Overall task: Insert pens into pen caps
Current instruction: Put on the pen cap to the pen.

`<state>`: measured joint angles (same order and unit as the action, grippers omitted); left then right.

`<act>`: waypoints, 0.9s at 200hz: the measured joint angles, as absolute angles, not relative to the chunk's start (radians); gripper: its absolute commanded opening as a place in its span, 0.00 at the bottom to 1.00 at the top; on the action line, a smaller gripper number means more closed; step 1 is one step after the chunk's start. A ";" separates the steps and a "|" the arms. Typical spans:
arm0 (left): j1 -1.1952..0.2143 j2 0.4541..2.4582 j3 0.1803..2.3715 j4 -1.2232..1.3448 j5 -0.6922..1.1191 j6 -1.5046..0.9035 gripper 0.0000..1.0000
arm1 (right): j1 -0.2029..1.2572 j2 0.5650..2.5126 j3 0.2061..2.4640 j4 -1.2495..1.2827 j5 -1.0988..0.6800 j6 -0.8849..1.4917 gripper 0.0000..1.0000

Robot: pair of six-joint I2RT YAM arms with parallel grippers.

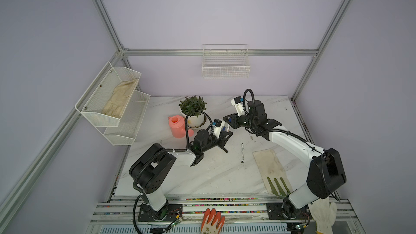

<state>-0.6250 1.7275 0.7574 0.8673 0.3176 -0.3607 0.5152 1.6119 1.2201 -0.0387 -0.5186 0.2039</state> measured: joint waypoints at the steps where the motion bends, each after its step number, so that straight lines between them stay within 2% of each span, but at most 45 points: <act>1: -0.623 1.729 0.757 0.867 0.321 -0.360 0.00 | 0.515 1.613 1.220 -0.038 -0.518 0.204 0.00; 46: -0.598 1.737 0.781 0.813 0.343 -0.261 0.00 | 0.502 1.631 1.206 -0.010 -0.539 0.198 0.00; 96: -0.601 1.742 0.835 0.731 0.255 -0.041 0.00 | 0.483 1.639 1.208 -0.005 -0.569 0.188 0.00; 150: -0.612 1.900 1.002 0.754 0.233 -0.041 0.00 | 0.446 1.668 1.215 0.049 -0.528 0.165 0.00; 180: -0.629 1.921 1.032 0.754 0.193 -0.040 0.00 | 0.434 1.674 1.215 0.060 -0.521 0.164 0.00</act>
